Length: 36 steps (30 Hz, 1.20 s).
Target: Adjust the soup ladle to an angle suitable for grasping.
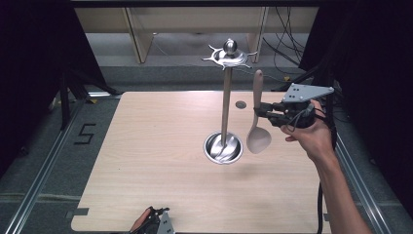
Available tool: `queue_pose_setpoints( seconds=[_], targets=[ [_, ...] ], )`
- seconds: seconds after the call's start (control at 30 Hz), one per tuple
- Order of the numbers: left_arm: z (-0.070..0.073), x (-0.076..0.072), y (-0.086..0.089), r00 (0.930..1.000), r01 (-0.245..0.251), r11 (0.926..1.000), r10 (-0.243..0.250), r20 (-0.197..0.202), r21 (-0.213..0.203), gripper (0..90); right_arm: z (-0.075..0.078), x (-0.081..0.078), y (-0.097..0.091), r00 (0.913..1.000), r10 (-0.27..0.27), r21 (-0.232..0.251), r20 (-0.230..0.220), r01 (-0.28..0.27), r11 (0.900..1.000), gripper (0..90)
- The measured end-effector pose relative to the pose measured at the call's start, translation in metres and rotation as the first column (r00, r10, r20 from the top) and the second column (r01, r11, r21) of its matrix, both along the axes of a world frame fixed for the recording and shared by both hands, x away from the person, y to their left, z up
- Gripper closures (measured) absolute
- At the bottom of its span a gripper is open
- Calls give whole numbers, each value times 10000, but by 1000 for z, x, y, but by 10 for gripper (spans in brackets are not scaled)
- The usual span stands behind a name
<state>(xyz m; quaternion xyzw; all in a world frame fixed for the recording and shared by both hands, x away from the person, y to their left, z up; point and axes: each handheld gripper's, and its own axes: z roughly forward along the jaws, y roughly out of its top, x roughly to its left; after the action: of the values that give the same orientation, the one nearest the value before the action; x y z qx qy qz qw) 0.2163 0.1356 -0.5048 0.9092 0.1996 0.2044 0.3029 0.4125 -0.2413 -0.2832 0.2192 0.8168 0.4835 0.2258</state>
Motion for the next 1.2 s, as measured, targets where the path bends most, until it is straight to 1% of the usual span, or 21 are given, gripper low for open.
queue_pose_setpoints(
  seconds=[0.03,0.07,0.1,0.23,0.3,0.33,0.4,0.43,0.53,0.63,0.67,0.73,0.77,0.83,0.87,0.93,1.03,1.07,1.13,1.17,1.2],
  targets=[
    [1,0,0,10000,-43,10000,43,-1,62,154,1,2,2,9999,7,28,136,-7,10000,770],
    [1,0,0,10000,-43,10000,43,-1,62,153,1,3,2,9999,8,-23,118,-8,10000,769],
    [1,-1,0,9999,-132,9998,131,73,113,154,2,3,2,9999,55,5,-117,-55,10000,770],
    [1,-1,0,9999,-112,9999,111,79,83,154,3,7,3,9997,163,67,-159,-162,9998,769],
    [1,-1,0,9999,-115,9999,114,81,89,154,4,9,3,9995,184,171,-266,-180,9997,770],
    [1,-1,0,9999,-117,9999,116,79,110,153,3,9,5,9996,92,350,-282,-83,9994,770],
    [2,-1,1,9999,-130,9998,129,99,124,154,4,10,5,9995,126,325,-279,-117,9994,769],
    [1,-1,0,9998,-156,9998,155,146,118,154,4,11,6,9988,222,199,-432,-214,9996,769],
    [1,-1,0,9999,-133,9998,132,112,127,154,4,12,7,9981,293,188,-543,-283,9994,769],
    [1,-1,0,9998,-135,9998,134,116,128,154,3,15,8,9987,179,252,-467,-168,9995,769],
    [1,-1,0,9998,-134,9998,133,114,126,154,3,16,7,9987,262,223,-430,-253,9994,769],
    [1,-1,0,9999,-132,9998,131,111,129,154,2,16,8,9983,306,285,-495,-292,9992,769],
    [1,-1,1,9999,-113,9999,112,88,126,154,3,16,8,9971,352,297,-675,-333,9990,769],
    [1,0,0,10000,-69,9999,69,37,98,154,3,17,8,9969,385,225,-685,-371,9991,769],
    [1,-1,0,10000,-77,9999,76,43,93,154,3,18,9,9981,324,193,-528,-314,9993,769],
    [1,0,0,10000,-70,9999,69,41,96,154,4,18,10,9963,428,266,-748,-409,9988,769],
    [1,-1,0,9999,-111,9998,109,118,141,154,4,20,11,9965,466,204,-688,-453,9988,769],
    [1,-1,0,9996,-168,9998,167,209,60,154,4,19,11,9955,452,272,-838,-430,9987,768],
    [1,-1,1,9999,-102,9999,101,92,97,154,4,19,11,9954,469,263,-840,-448,9986,769],
    [2,-1,1,9999,-107,9999,106,91,112,154,3,21,13,9967,455,351,-679,-432,9984,768],
    [2,-1,1,9999,-107,9999,106,91,112,154,3,21,13,9964,422,315,-741,-399,9987,768]
  ],
)
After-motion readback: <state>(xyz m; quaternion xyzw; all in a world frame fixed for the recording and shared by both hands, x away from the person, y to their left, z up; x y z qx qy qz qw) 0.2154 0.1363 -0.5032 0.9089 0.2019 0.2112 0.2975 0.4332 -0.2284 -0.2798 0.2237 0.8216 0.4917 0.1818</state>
